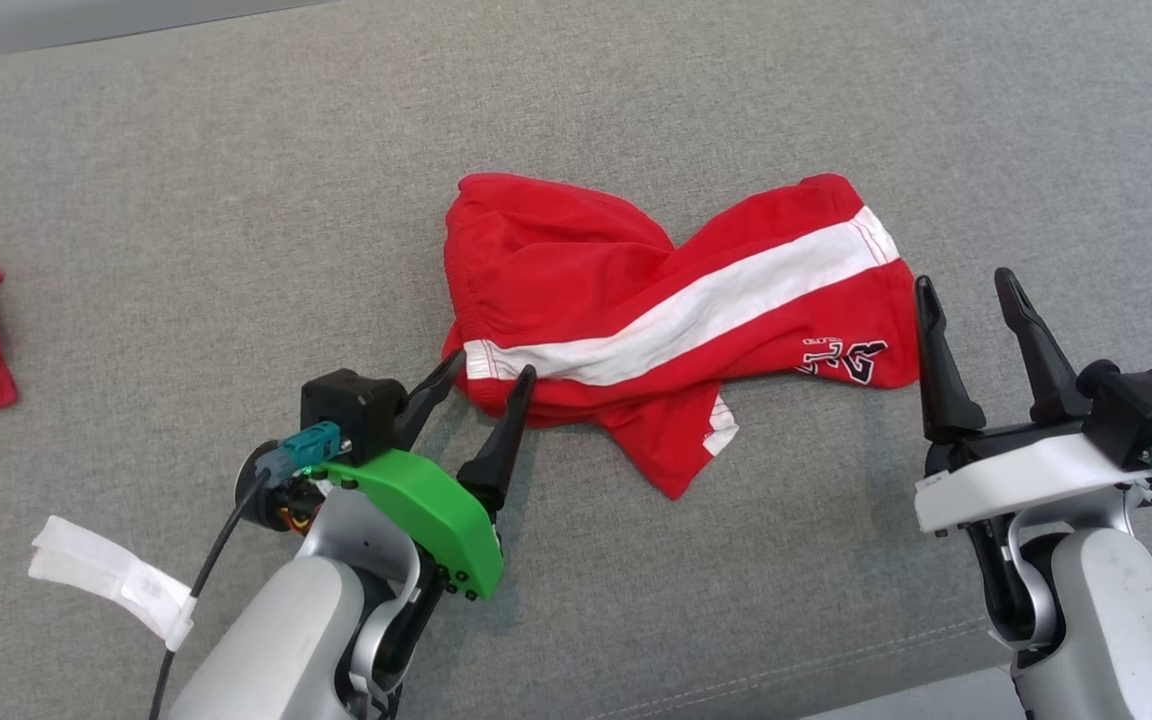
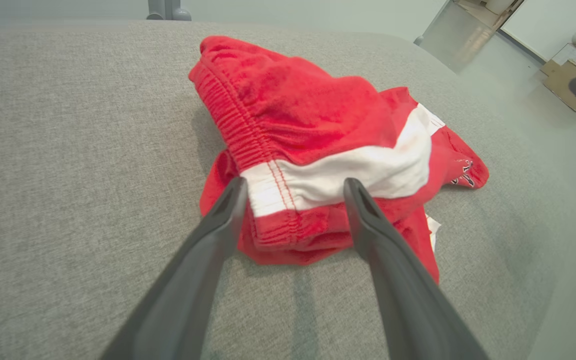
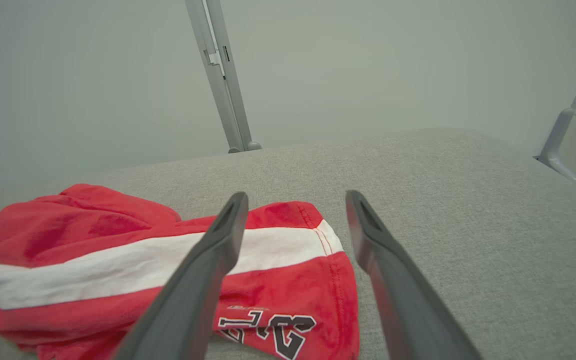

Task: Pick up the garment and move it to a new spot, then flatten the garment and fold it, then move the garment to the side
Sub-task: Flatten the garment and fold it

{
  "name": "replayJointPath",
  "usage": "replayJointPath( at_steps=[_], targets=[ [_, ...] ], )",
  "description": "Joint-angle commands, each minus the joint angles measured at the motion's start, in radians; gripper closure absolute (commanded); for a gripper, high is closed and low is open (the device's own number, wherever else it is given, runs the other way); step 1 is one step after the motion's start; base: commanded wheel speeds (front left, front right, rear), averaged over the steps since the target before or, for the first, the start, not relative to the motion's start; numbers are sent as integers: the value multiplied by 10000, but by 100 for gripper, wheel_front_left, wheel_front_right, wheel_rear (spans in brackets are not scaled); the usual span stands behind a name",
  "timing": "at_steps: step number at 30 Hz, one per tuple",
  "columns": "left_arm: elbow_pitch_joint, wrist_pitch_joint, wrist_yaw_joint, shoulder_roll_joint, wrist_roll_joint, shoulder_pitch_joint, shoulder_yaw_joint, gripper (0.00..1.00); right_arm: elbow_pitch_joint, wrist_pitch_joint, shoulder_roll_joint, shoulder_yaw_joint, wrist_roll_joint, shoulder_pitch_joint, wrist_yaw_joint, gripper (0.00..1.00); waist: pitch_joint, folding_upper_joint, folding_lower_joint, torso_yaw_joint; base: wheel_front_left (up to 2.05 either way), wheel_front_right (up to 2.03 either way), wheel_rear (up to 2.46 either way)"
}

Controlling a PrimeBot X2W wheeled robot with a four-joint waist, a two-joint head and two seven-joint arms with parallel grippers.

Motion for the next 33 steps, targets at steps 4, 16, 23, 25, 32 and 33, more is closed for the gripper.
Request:
replayJointPath(
  at_steps=[4, 16, 23, 25, 32, 33],
  targets=[
    [-97, 230, -16, 149, -154, -135, 13, 100, 92, -86, 7, -78, 107, -173, -7, 0, 119, -1, 0, 35, 0, 0, 0],
    [-232, 117, 81, 308, 51, -197, -40, 100, 146, -139, -1, -144, 109, -298, -7, 0, 183, -1, 0, 117, 0, 0, 0],
    [-743, -740, 538, 440, 502, -215, 285, 100, 113, -128, -6, -236, -4, -259, -7, 0, 57, -1, 0, 258, 0, 0, 0],
    [-942, -1166, 756, 549, 756, -209, 498, 100, 51, -113, -32, -264, -24, -255, -7, 0, -5, -1, 0, 332, 0, 0, 0],
    [-1523, -2711, 1646, 861, 1225, 116, 1508, 0, -134, 3, -119, -309, -129, -129, -7, 0, -233, -1, 0, 613, 0, 0, 0],
    [-1581, -2848, 1742, 940, 1269, 196, 1649, 0, -158, 34, -127, -319, -144, -113, -7, 0, -267, -1, 0, 644, 0, 0, 0]
  ],
)
